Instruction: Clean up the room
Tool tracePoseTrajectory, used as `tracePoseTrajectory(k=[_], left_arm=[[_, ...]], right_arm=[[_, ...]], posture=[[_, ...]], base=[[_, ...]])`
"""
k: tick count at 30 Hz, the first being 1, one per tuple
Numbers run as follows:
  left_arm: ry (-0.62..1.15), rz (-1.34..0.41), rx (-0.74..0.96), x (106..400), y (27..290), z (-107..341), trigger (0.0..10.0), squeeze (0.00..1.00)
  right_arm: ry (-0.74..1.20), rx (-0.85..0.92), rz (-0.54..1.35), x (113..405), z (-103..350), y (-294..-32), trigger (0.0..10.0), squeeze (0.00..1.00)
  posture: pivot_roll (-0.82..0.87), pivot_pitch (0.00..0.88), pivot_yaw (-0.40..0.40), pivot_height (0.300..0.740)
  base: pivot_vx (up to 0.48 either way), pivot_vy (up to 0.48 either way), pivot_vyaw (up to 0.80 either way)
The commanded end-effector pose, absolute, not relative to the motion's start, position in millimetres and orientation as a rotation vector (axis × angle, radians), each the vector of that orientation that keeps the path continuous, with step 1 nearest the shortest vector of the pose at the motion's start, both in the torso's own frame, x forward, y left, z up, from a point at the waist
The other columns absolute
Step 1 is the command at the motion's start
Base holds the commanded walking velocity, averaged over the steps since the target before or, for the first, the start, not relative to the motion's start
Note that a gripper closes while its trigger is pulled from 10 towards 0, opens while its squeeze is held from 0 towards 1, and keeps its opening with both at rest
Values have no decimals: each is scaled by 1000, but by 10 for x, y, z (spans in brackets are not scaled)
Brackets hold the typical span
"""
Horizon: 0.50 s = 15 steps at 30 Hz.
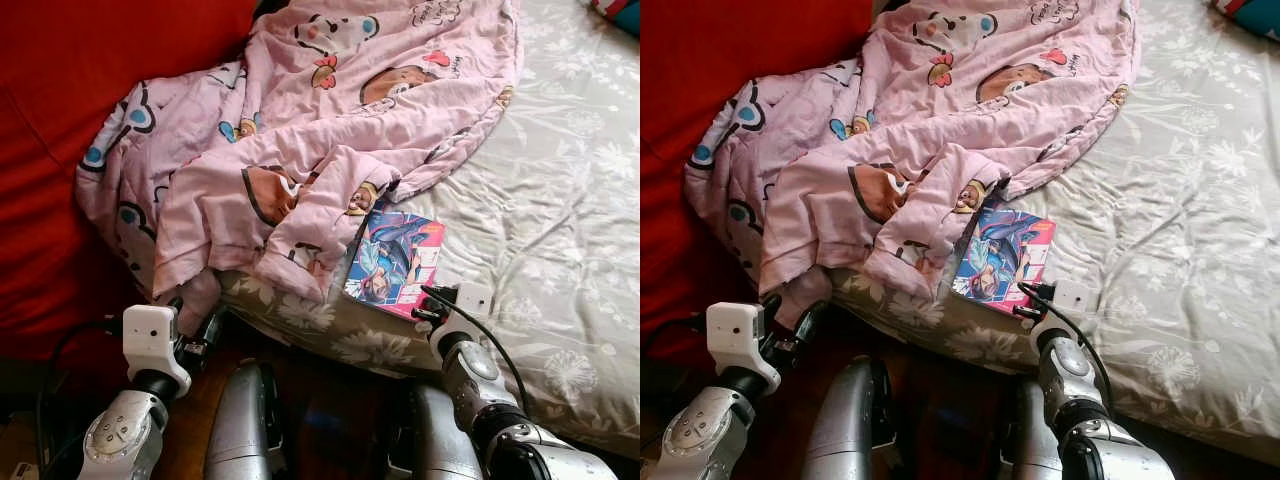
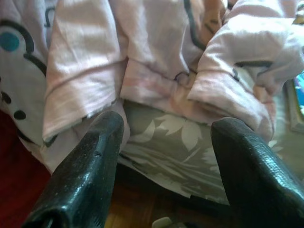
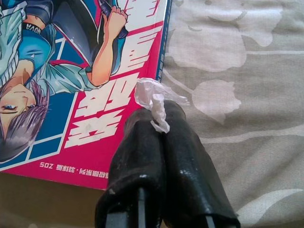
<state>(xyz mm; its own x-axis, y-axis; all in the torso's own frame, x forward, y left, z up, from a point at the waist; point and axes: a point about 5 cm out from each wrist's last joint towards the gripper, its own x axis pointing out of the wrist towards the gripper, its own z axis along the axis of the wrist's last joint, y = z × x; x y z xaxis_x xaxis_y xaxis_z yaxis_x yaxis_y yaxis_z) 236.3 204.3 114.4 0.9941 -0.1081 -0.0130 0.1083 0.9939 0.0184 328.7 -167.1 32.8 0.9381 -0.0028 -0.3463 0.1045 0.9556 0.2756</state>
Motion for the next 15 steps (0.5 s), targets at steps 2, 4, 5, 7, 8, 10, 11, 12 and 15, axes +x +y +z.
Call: tracePoseTrajectory(k=[2, 4, 5, 7, 8, 10, 11, 12, 15], left_arm=[[42, -95, 36, 2342, 2085, 1067, 10000, 0], [45, -88, 32, 2371, 2086, 1030, 10000, 0], [45, -88, 32, 2371, 2086, 1030, 10000, 0], [54, -69, 26, 2400, 2103, 959, 10000, 0], [59, -63, 23, 2413, 2109, 926, 10000, 0], [71, -49, 18, 2434, 2122, 864, 10000, 0], [80, -42, 16, 2446, 2127, 821, 10000, 0], [101, -25, 12, 2466, 2137, 736, 10000, 0], [124, -10, 3, 2485, 2147, 648, 10000, 0]], right_arm=[[399, 308, -75, 3185, 200, -1680, 0, 0], [392, 308, -83, 3184, 204, -1700, 0, 0], [392, 308, -83, 3184, 204, -1700, 0, 0], [378, 312, -93, 3175, 204, -1726, 0, 0], [371, 317, -98, 3173, 207, -1735, 0, 0], [358, 322, -103, 3165, 209, -1756, 0, 0], [353, 320, -101, 3157, 206, -1769, 0, 0], [343, 312, -94, 3133, 194, -1791, 2196, 0], [335, 281, -82, 3103, 179, -1816, 10000, 0]], posture=[[151, 294, -2, 604], [148, 269, -12, 604], [148, 269, -12, 604], [135, 228, -32, 604], [131, 214, -36, 604], [126, 195, -43, 604], [122, 172, -51, 604], [116, 145, -59, 604], [107, 119, -65, 604]], base=[[0, 0, 0], [0, 0, 0], [0, 0, 0], [0, 0, 0], [0, 0, 0], [0, 0, 0], [0, 0, 0], [0, 0, 0], [0, 0, 0]])
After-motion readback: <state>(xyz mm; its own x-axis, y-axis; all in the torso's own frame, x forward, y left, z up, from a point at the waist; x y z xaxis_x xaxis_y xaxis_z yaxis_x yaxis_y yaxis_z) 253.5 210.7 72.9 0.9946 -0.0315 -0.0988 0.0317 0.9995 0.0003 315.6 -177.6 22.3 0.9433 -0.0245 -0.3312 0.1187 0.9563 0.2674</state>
